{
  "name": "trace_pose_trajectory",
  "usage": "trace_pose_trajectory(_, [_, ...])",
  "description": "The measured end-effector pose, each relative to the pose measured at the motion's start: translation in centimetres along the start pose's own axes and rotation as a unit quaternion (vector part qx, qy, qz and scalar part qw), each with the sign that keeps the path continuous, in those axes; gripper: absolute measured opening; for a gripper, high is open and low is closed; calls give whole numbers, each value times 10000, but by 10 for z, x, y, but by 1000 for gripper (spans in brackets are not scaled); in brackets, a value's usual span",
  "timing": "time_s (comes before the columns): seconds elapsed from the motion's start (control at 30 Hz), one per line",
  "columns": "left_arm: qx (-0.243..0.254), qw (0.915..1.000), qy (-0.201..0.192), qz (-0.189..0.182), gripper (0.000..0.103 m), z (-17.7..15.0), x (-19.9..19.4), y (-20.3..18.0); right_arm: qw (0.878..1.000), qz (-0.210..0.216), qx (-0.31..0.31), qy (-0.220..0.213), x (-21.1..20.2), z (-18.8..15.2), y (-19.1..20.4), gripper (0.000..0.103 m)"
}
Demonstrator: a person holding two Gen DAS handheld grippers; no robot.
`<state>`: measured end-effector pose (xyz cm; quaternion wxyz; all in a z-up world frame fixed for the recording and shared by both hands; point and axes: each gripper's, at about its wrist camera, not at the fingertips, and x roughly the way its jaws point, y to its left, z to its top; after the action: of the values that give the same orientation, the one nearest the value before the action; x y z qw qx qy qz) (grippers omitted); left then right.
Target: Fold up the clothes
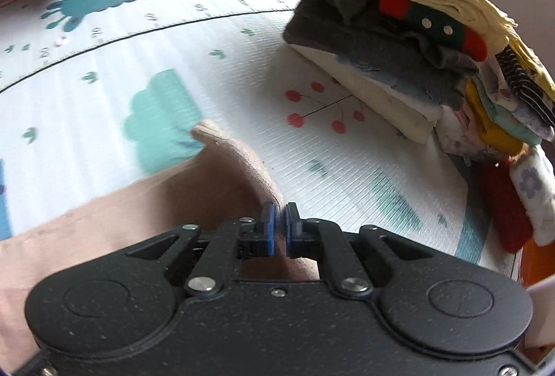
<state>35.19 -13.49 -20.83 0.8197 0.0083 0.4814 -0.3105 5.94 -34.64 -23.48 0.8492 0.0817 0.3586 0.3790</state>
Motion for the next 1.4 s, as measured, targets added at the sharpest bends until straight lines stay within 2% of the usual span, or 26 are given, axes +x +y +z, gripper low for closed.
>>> trace_pose_trajectory(0.1, [23, 10000, 28, 13, 5, -13, -9, 22, 9990, 144, -310, 285, 19, 4, 17, 12])
trace_pose_trajectory(0.27, [13, 10000, 49, 60, 5, -34, -12, 50, 9963, 358, -411, 666, 57, 5, 33, 12])
trace_pose_trajectory(0.53, [155, 9996, -145, -166, 5, -32, -10, 50, 9896, 531, -703, 1137, 101, 4, 48, 12])
trace_pose_trajectory(0.7, [156, 9999, -28, 29, 4, -40, 0, 52, 9870, 533, -704, 1346, 111, -2, 48, 12])
trace_pose_trajectory(0.9, [314, 9987, 177, 363, 5, -49, 14, 53, 9876, 397, -594, 1401, 110, -11, 49, 12])
trace_pose_trajectory(1.0, [440, 9971, 184, 596, 11, -52, 15, 49, 9880, 284, -467, 1445, 113, -16, 49, 17])
trace_pose_trajectory(1.07, [573, 9954, 107, 765, 23, -55, 8, 45, 9886, 324, -412, 1409, 109, -17, 49, 20])
trace_pose_trajectory(1.13, [773, 9924, 14, 956, 23, -58, -4, 40, 9901, 381, -399, 1287, 98, -16, 49, 28])
trace_pose_trajectory(1.17, [836, 9929, -17, 840, 23, -61, -12, 38, 9912, 371, -389, 1209, 91, -15, 47, 31])
trace_pose_trajectory(1.2, [919, 9941, -3, 568, 23, -67, -21, 36, 9922, 333, -365, 1149, 84, -14, 45, 36])
trace_pose_trajectory(1.27, [1074, 9940, 127, 147, 23, -78, -30, 31, 9937, 227, -313, 1053, 72, -14, 41, 38])
trace_pose_trajectory(1.37, [1387, 9891, 181, -459, 23, -102, -34, 18, 9947, 36, -257, 999, 64, -17, 35, 39])
trace_pose_trajectory(1.4, [1563, 9867, 280, -348, 23, -111, -28, 15, 9941, -14, -252, 1051, 67, -19, 34, 39])
